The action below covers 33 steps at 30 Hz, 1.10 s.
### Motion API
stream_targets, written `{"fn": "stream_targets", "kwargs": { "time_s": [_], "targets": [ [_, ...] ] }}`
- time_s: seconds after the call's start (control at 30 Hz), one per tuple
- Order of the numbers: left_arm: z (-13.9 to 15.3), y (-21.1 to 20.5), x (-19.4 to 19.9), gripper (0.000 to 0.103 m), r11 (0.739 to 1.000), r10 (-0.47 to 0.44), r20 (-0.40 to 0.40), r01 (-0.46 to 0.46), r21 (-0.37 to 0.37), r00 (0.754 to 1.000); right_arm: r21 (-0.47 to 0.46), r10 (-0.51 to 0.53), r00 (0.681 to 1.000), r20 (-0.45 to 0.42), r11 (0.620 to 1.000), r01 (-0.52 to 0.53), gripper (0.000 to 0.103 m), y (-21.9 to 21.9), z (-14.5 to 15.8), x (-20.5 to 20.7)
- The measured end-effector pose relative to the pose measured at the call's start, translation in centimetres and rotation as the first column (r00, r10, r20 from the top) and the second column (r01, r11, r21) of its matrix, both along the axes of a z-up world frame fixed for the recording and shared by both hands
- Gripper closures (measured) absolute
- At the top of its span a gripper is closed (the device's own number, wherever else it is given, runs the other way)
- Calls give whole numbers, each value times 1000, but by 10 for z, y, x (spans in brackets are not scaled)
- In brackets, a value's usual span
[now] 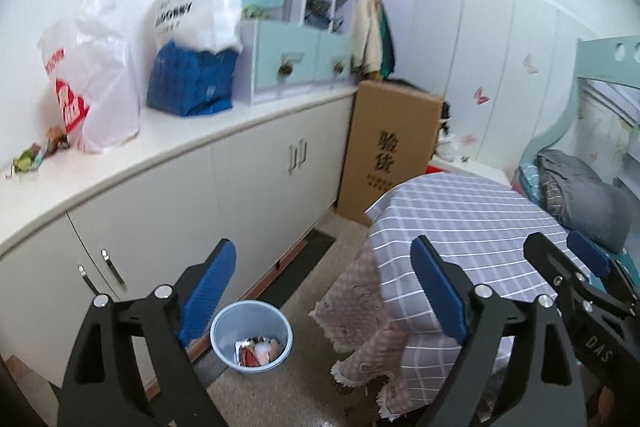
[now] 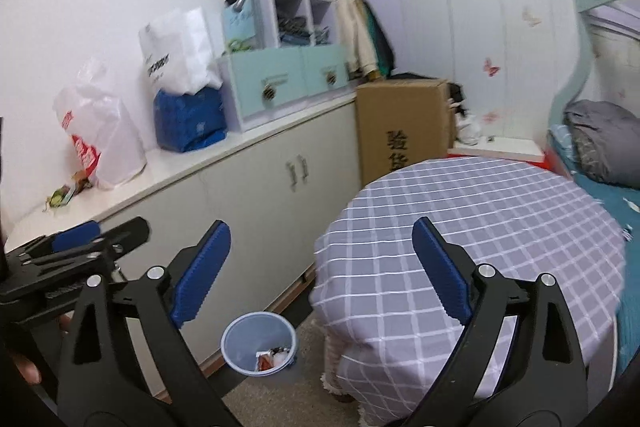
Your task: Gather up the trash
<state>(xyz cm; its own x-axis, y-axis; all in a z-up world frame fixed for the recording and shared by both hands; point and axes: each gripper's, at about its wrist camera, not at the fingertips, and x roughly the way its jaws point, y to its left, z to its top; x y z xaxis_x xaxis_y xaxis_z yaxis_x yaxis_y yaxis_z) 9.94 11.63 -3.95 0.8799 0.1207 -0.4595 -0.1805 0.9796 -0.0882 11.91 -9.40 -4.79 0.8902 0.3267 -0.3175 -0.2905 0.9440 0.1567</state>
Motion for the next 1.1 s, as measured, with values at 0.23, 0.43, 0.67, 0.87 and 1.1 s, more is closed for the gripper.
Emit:
{"fn": "stream_targets", "kwargs": {
  "time_s": [0.23,0.43,0.67,0.87,1.1],
  "targets": [
    [28,-30,-48,12,998,-61,110,60,16,992,8,-89,994,68,996,89,9,-36,16,-56],
    [41,-54,-79,11,992,-124,159,121,30,979,8,-133,983,126,991,133,8,-58,26,-95],
    [43,-79,-107,9,986,-155,185,141,86,970,-4,-158,973,169,987,161,7,-70,31,-126],
    [40,-92,-122,8,982,-173,195,155,106,965,-15,-170,968,182,984,176,7,-79,29,-143],
    [40,-105,-132,8,977,-191,208,166,134,959,-18,-174,967,185,984,180,7,-83,28,-151]
  ]
}}
